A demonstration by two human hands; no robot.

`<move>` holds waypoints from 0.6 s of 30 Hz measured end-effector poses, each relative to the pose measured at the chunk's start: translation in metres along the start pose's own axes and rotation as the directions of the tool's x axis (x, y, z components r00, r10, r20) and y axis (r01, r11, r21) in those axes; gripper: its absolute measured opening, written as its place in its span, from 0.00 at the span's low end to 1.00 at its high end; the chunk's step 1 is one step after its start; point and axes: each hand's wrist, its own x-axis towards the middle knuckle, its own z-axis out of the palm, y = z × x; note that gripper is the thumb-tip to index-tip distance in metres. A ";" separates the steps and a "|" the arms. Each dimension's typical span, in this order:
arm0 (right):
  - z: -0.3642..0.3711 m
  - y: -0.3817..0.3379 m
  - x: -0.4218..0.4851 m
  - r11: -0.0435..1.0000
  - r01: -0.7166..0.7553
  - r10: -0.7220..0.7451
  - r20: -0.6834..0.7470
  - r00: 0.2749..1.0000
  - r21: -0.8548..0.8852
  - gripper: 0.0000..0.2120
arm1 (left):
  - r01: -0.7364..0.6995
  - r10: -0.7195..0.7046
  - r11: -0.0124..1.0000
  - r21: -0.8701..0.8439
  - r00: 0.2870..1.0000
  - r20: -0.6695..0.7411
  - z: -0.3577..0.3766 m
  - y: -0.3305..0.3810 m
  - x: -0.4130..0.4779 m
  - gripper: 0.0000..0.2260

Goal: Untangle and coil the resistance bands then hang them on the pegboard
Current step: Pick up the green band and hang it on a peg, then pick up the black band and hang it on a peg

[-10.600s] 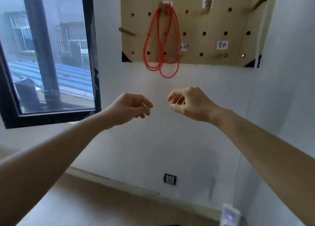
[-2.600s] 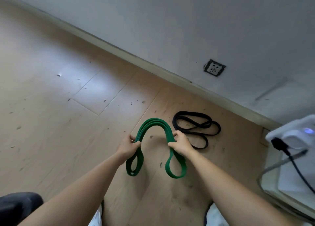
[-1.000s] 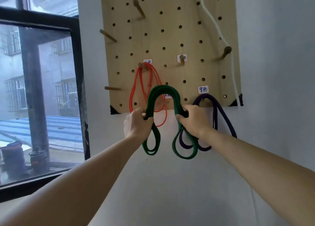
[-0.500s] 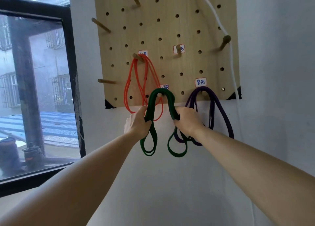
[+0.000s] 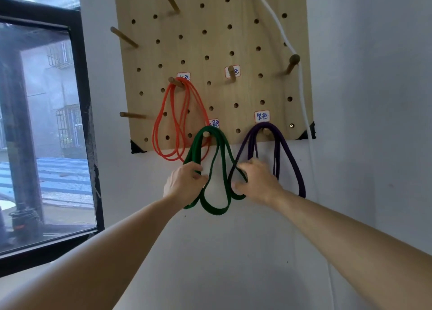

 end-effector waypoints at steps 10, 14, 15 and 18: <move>-0.029 0.009 -0.073 0.982 0.002 -0.005 0.016 1.000 0.189 0.06 | -0.104 0.147 0.946 -0.307 0.982 0.122 -0.013 0.034 -0.062 0.05; 0.003 0.028 -0.124 0.971 -0.111 0.079 0.154 0.985 0.214 0.03 | -0.064 0.140 0.968 -0.243 0.941 0.308 0.013 -0.009 -0.110 0.05; 0.016 0.034 -0.136 0.968 -0.137 0.099 0.187 0.977 0.208 0.03 | -0.040 0.121 0.973 -0.227 0.926 0.357 0.024 -0.024 -0.123 0.05; 0.061 0.050 -0.172 0.960 -0.218 0.155 0.316 0.936 0.175 0.02 | 0.088 0.010 0.977 -0.193 0.891 0.453 0.059 -0.074 -0.167 0.05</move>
